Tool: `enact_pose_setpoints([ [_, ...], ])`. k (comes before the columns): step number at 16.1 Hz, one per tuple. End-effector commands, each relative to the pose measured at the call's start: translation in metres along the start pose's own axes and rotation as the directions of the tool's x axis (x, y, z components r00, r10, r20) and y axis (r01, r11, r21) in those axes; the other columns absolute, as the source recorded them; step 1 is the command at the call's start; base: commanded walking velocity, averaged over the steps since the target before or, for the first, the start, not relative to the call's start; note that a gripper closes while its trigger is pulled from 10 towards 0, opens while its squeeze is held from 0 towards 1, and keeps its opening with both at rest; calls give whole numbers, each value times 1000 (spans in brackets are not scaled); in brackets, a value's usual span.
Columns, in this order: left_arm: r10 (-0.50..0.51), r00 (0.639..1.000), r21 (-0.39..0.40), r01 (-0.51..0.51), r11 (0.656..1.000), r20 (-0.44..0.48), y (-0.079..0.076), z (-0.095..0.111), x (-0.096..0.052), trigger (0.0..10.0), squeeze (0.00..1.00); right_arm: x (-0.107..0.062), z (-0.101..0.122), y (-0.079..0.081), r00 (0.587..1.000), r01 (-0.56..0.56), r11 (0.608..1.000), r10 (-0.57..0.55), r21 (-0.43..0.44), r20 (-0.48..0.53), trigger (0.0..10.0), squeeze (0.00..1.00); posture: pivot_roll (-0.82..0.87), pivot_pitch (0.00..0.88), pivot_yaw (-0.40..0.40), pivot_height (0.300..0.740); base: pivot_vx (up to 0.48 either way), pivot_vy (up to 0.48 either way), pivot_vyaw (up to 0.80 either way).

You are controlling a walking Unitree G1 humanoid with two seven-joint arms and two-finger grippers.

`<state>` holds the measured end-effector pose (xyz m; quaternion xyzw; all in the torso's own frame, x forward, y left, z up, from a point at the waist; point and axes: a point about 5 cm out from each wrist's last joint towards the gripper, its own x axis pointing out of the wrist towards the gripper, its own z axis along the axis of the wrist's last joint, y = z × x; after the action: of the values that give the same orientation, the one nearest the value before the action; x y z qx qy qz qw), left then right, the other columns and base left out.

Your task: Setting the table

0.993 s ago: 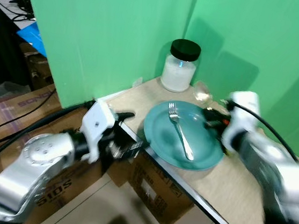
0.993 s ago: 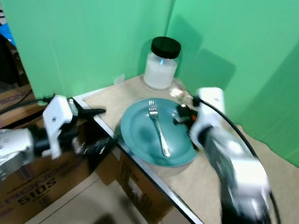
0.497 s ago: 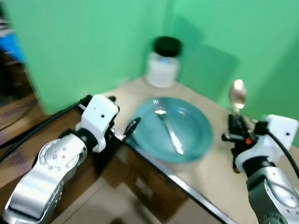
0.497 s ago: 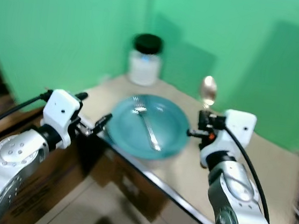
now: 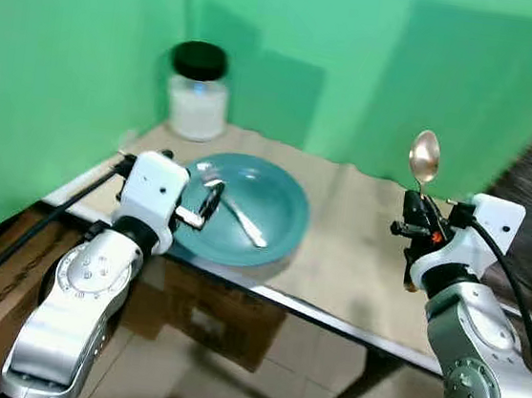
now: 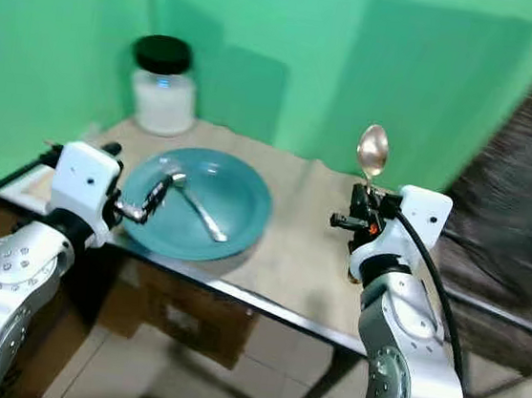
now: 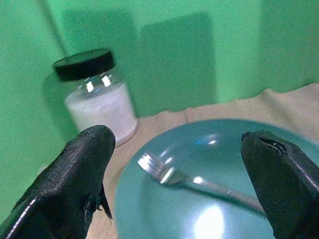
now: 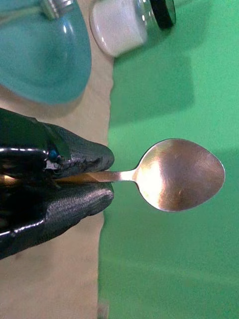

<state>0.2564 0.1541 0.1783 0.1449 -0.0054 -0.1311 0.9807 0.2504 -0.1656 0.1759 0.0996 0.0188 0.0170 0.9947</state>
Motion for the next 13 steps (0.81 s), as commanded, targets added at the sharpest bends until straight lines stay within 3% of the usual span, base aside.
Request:
enact_pose_setpoints([
  [1, 6, 1000, -1, -6, 1000, 17, 0, 5, 1, 10000, 0, 0, 1, -3, 1000, 23, 1000, -23, -2, -3, 10000, 0, 90, 0, -85, 740, 0, 0, -800],
  [4, 3, 1000, -2, -3, 1000, 8, 0, 3, 5, 10000, 0, -3, 0, -4, 1000, -3, 1000, 3, -9, 4, 10000, 0, 73, 0, -77, 740, 0, 0, -800],
  [5, 11, 1000, -6, -10, 1000, 4, 0, 3, 9, 10000, 0, -6, -6, -9, 999, 23, 996, -27, -84, -40, 10000, 0, 59, 0, -70, 740, 0, 0, -800],
  [7, 1, 1000, -31, -1, 1000, 4, -2, 3, 10, 10000, 0, -11, -9, -7, 998, 11, 993, -19, -118, -66, 10000, 0, 39, 0, -59, 740, 0, 0, -800],
  [13, 18, 1000, -39, -17, 999, 13, -2, 2, 11, 10000, 0, -7, -6, -2, 997, -16, 997, 11, -77, -73, 10000, 0, 54, 0, -89, 740, 0, 0, -800],
])
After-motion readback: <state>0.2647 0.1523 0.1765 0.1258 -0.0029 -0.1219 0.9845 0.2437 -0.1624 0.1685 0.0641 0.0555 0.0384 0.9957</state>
